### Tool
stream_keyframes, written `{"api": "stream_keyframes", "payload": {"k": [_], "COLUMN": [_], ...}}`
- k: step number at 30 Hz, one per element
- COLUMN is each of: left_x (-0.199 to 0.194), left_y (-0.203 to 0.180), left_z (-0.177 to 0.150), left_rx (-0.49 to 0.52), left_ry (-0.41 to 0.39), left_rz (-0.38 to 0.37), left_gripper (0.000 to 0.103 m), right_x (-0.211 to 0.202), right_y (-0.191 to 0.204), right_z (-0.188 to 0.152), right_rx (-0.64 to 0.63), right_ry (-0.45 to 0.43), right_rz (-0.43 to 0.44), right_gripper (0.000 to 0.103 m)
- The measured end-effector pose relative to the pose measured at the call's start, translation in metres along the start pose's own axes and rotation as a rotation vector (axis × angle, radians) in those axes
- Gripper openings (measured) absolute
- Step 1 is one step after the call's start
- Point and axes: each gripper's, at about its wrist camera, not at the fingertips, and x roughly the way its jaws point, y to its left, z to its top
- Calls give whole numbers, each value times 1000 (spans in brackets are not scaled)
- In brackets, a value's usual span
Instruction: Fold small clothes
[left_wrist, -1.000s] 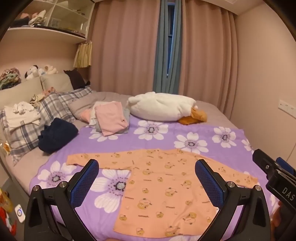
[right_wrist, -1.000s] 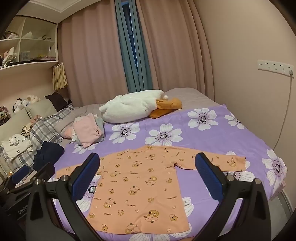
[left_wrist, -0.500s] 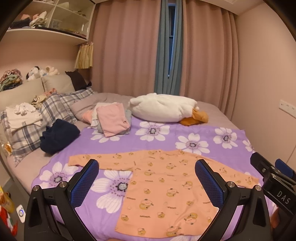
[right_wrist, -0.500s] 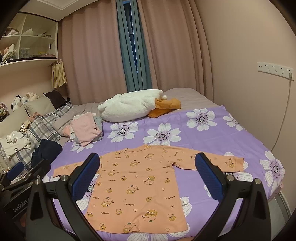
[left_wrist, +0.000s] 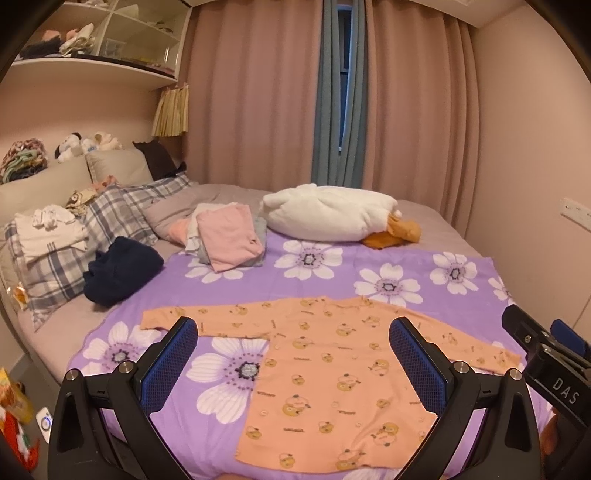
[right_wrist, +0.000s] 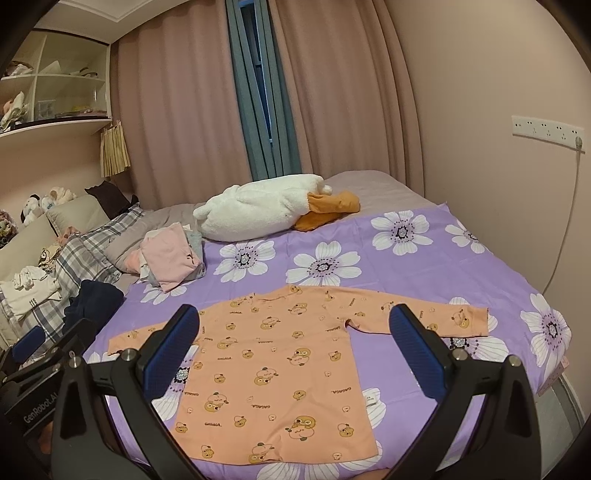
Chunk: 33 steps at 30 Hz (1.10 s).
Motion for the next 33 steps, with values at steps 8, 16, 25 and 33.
{"api": "stream_keyframes", "payload": {"k": [8,16,25,33], "left_x": [-1,-2,-4,-7], "left_y": [3,4,6,4], "left_z": [0,1,1,1], "left_rx": [-7,-11,-6,-11], "left_ry": [2,0,-5,-21], "left_rz": [-2,2,0,5], "left_gripper": [103,103,103,103], "right_x": [1,-1,0,-6], "right_y": [0,3,5,7], "right_z": [0,1,0,-2], "right_rx": [-12,-21,-30,-41], "right_ry": [2,-5,-5,-18], "right_rz": [-9,1,-9,-15], "right_gripper": [103,103,103,103]}}
